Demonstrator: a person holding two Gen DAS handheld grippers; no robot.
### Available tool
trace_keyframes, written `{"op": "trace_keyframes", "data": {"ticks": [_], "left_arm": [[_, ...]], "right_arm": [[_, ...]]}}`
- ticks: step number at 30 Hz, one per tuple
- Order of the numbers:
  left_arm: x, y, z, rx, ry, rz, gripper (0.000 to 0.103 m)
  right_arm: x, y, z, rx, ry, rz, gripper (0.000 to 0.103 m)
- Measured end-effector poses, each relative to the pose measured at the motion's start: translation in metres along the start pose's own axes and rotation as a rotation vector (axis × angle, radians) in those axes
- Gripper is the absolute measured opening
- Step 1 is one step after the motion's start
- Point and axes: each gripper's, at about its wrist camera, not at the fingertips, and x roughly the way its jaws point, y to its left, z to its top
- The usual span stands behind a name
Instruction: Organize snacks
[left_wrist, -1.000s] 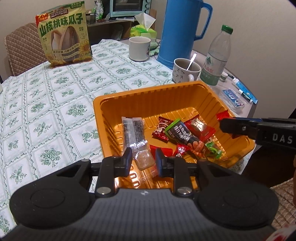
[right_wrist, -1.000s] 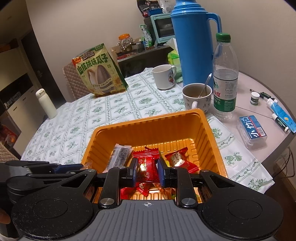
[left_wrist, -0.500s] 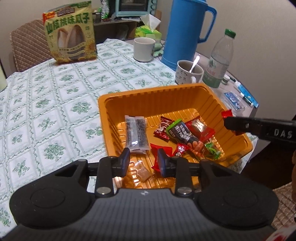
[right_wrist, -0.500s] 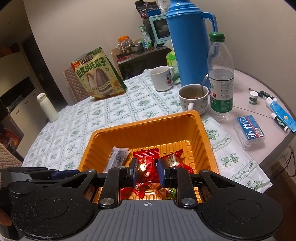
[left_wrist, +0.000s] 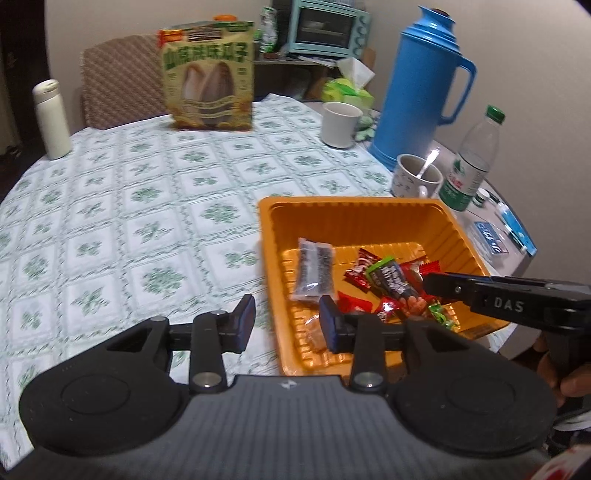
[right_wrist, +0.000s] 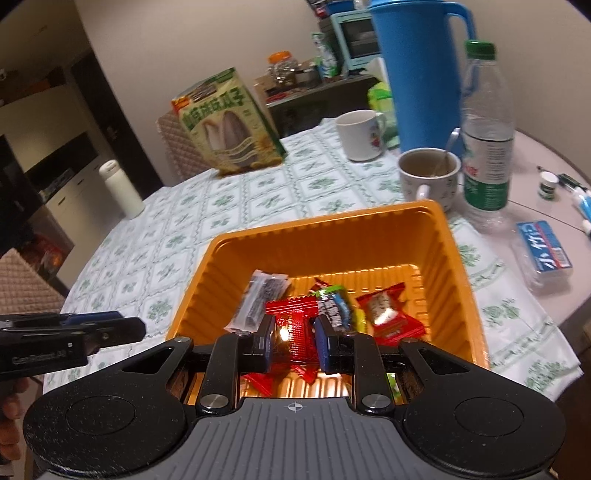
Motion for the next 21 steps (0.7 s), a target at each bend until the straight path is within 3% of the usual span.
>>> {"op": "trace_keyframes", "data": {"ticks": [2,5,11,16,21], "left_arm": [[-0.007,0.003,-0.004,-0.018,-0.005,0.02,0.038],[-0.016,0.009,-0.009,-0.041,-0.012,0.05,0.045],[-0.034,0.021,-0.018,-0.078,-0.002,0.098,0.056],[-0.049,0.035,-0.024,-0.089,0.013,0.113,0.067],[-0.067,0.056,-0.033,-0.094,0.036,0.112,0.067]], "right_arm": [[0.006,-0.001,0.0,0.007,0.017,0.003,0.03],[0.007,-0.004,-0.001,0.03,0.007,0.015,0.062],[-0.003,-0.006,-0.002,0.054,0.005,0.004,0.066],[-0.017,-0.003,-0.007,0.103,0.021,-0.002,0.085],[-0.025,0.025,-0.017,0.076,0.067,-0.013,0.089]]}}
